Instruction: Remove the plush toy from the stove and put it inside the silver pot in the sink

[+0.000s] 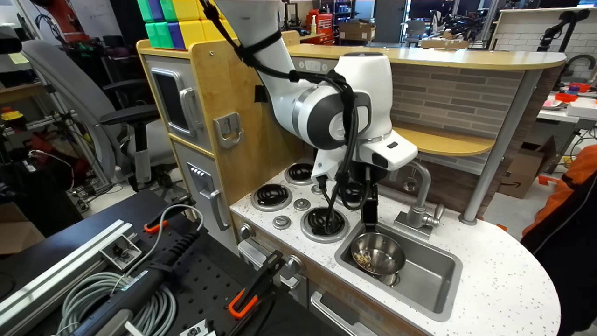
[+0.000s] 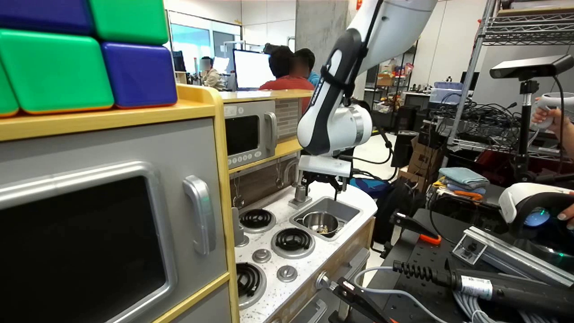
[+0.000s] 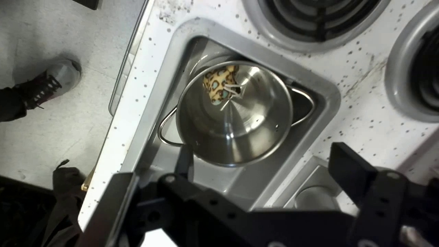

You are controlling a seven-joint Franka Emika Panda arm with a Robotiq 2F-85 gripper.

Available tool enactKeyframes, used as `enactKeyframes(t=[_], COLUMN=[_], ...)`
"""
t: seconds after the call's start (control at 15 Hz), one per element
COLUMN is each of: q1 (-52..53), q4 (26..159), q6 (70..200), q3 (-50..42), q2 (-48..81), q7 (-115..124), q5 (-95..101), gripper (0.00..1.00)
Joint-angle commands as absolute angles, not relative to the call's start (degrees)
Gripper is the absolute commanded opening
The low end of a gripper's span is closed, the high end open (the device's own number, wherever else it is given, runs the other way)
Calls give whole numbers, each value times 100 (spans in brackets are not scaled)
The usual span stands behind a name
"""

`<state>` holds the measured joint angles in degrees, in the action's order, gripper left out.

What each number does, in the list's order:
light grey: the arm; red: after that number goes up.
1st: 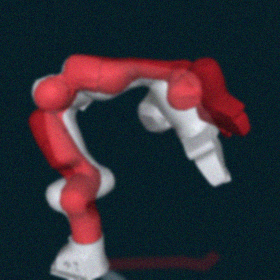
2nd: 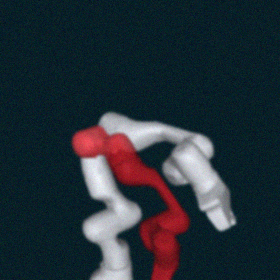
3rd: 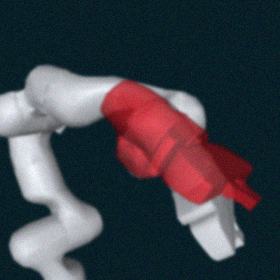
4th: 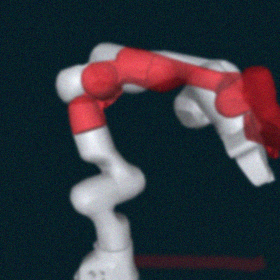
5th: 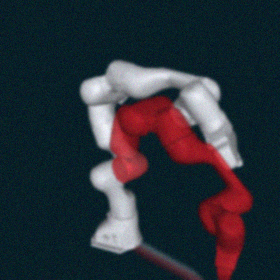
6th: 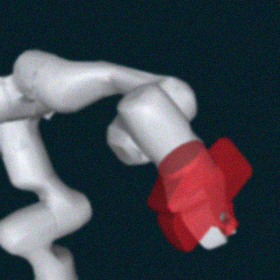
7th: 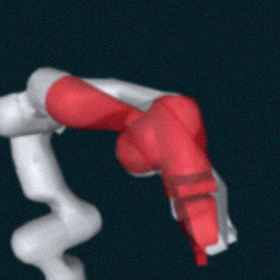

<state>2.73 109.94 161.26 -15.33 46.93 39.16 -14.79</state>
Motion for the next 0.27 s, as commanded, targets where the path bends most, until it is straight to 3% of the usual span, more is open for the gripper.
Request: enactKeyframes(t=[0.0,0.13,0.2], q1=[-438,-622,-315], q4=[12169,12609,11959], q6=[15878,15465,15747], q3=[-782,-624,-915], q2=[3274,2694,3467], q7=[2624,2022,2610], q5=[-1568,-1579,-1525], gripper=[100,100,100])
